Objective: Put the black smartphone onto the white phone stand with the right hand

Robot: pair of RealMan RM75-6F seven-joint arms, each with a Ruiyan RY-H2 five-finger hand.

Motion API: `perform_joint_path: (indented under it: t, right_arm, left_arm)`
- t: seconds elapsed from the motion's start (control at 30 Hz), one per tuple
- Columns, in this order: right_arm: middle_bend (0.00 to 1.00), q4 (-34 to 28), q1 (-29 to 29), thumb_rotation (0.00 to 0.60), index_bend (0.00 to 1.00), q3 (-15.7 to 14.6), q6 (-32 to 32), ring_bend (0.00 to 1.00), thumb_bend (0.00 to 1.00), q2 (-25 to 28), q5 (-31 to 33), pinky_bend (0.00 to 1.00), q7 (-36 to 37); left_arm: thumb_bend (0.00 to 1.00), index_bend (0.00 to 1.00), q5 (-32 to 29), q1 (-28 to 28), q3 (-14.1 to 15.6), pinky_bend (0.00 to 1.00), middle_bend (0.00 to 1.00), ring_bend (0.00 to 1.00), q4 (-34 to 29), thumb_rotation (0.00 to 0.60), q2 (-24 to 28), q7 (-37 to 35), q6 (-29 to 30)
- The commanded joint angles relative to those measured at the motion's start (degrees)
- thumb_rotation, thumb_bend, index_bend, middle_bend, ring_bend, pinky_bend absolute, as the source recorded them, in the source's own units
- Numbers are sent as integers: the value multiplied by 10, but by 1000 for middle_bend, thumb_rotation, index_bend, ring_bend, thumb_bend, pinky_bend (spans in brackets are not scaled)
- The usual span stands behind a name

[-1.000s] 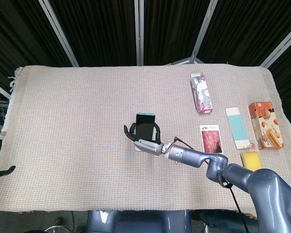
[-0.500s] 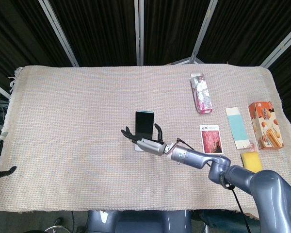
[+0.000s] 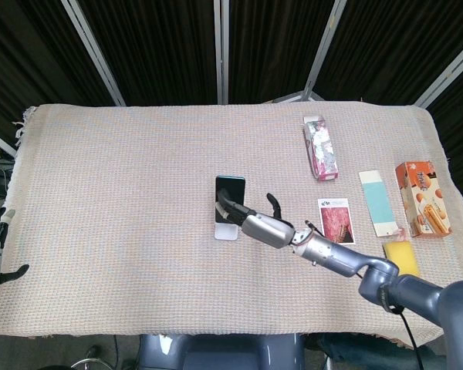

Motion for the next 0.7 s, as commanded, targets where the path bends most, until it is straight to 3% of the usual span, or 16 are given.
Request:
perform_joint_path:
  t: [0.03,0.27,0.47,0.57,0.7]
  right_arm:
    - [133,-43,-85,600,112,4,95,133,106,45,54,50,89]
    - [69,-99,-205,600,84,11,174,65,75,42,182,15,260]
    - [0,-171,-283,600,0,-2,184,0,0,51,261,0,381]
    - [0,-212,-322,600,0,-21,186,0,0,67,281,0,440]
    - [0,-213,-342,600,0,-26,192,0,0,69,275,0,475]
  left_arm:
    - [0,0,11,4,3,0,0,0,-5,600,2,-2,11]
    - [0,0,46,11,9,0,0,0,-1,600,-3,-7,37]
    - [0,0,73,14,15,0,0,0,8,600,-8,-16,50]
    - [0,0,86,16,18,0,0,0,12,600,-9,-23,56]
    - [0,0,93,18,19,0,0,0,14,600,-7,-33,60]
